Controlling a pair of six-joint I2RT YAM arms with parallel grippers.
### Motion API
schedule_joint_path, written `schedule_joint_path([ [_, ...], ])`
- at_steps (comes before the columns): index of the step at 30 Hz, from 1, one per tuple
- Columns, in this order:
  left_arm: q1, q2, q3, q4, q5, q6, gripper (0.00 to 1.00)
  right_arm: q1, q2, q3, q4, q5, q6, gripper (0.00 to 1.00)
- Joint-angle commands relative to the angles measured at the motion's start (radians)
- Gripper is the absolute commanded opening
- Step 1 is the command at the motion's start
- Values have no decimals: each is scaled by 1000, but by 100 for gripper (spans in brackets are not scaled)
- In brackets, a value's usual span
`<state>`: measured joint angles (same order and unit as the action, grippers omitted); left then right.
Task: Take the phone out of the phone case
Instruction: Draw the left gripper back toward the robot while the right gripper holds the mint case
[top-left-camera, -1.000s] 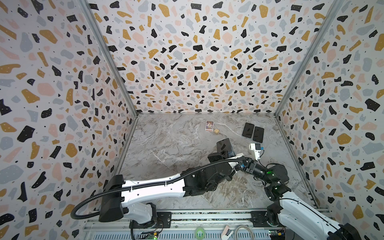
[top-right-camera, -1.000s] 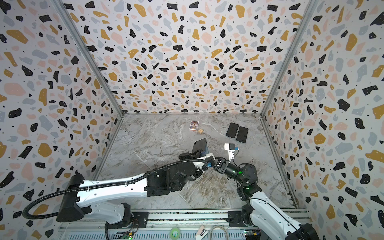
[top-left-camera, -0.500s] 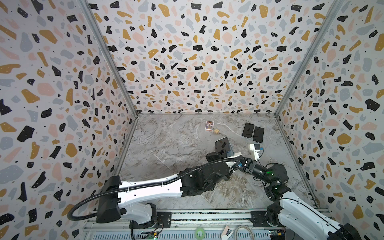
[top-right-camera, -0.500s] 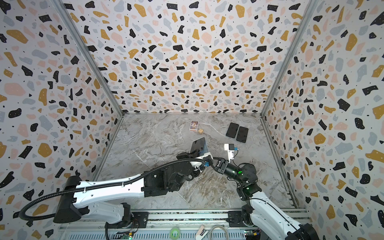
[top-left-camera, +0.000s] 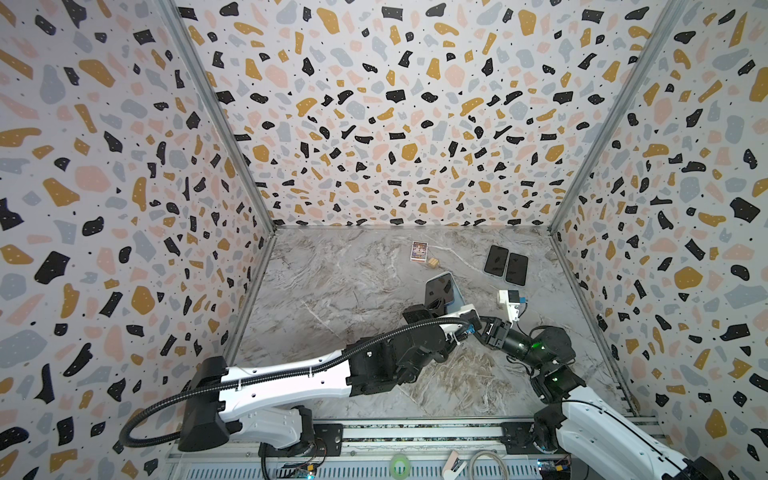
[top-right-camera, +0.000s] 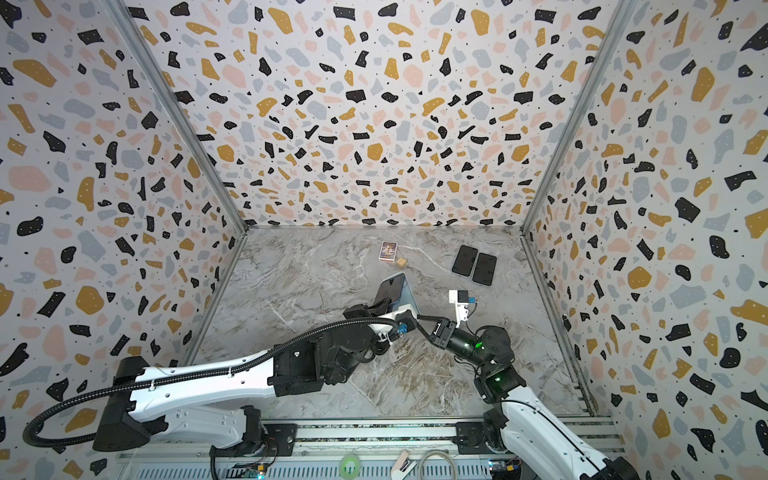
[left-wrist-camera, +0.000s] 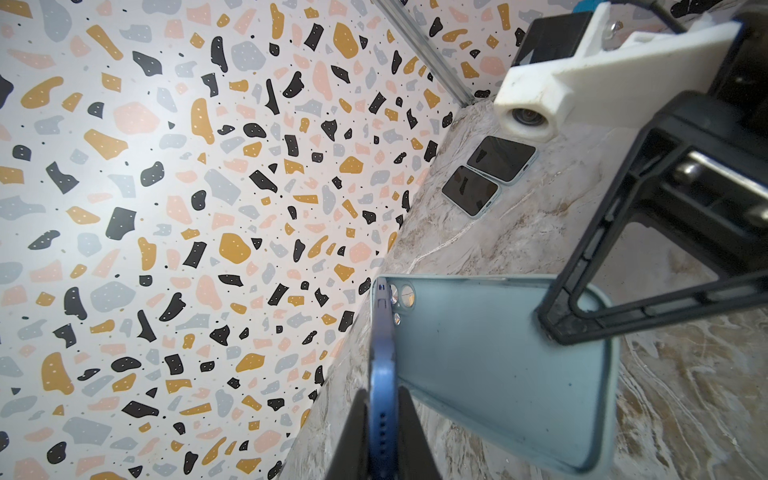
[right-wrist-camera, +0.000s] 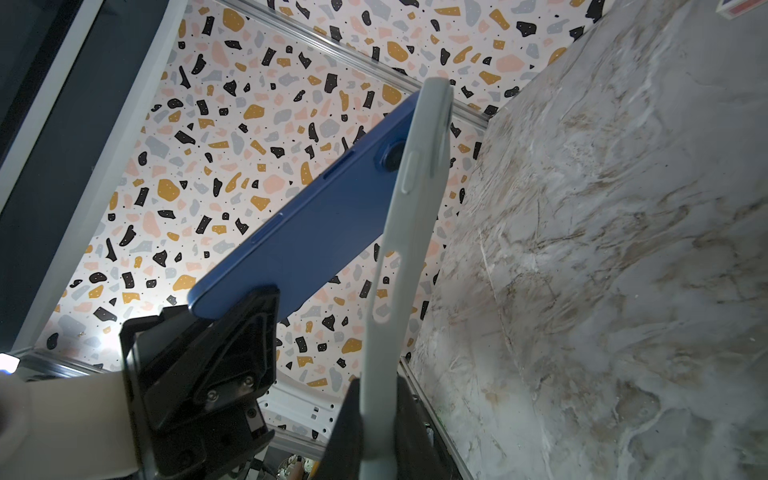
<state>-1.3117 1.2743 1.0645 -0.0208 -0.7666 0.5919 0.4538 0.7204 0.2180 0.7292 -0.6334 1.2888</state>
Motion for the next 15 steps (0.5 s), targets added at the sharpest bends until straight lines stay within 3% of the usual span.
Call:
schedule_joint_path([
  [1,3,-41,-19,40,0,13,0,0,-18,49,-14,41,-25,0],
  [9,-3,-80,-17,2,46,-19,0,0,9,44,-26,57,-14,0],
  [15,-34,-104,-46,-25,22,-56,0,0,20,30,-27,76,-2,0],
])
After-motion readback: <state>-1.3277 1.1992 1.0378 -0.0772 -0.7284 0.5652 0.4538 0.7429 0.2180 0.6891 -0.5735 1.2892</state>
